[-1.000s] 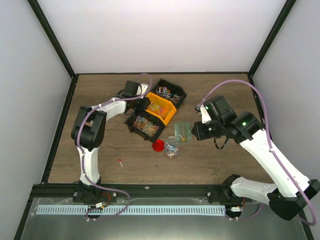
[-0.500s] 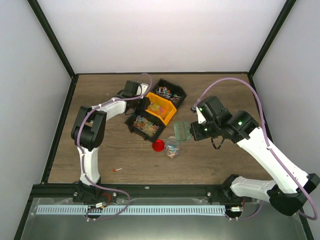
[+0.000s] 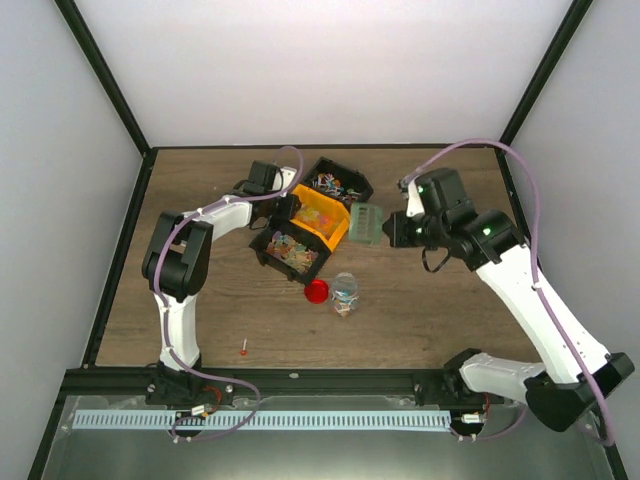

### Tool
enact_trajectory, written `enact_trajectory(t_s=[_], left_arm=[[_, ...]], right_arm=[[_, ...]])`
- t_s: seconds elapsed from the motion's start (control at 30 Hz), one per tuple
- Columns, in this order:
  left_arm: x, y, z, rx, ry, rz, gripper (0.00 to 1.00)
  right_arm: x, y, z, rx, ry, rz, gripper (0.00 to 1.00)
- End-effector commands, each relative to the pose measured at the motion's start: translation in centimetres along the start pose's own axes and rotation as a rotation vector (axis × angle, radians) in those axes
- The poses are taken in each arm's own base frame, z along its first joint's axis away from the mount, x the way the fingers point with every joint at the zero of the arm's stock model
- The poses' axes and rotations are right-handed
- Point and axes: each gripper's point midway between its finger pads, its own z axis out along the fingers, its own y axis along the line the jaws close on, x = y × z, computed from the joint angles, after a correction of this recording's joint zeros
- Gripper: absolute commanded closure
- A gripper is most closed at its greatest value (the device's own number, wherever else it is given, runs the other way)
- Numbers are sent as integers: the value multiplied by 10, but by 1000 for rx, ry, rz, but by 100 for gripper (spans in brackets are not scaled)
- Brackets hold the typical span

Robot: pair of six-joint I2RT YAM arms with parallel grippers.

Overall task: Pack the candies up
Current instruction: Place the fake candies in the packing bottle, then scoop the fake candies from the storage box.

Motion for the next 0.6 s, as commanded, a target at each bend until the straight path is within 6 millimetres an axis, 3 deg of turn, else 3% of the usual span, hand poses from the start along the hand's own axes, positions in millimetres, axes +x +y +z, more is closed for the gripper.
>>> enact_trajectory(t_s=[0.0, 0.13, 0.3, 0.37, 0.57], left_arm=[[50, 5, 10, 3, 149, -32, 58], [47, 3, 12, 14, 143, -42, 59], [38, 2, 11, 18, 124, -66, 65], [35, 0, 10, 27, 120, -73, 73], [27, -1, 7, 26, 107, -67, 84]], right_arm=[[-61, -10, 9, -102, -161, 106, 99], [-79, -17, 51, -177, -120, 237, 99], [-91, -5, 91, -265, -52, 287, 99], [-92, -4, 99, -251, -44, 288, 99], [-88, -15, 117, -190, -29, 320, 99]])
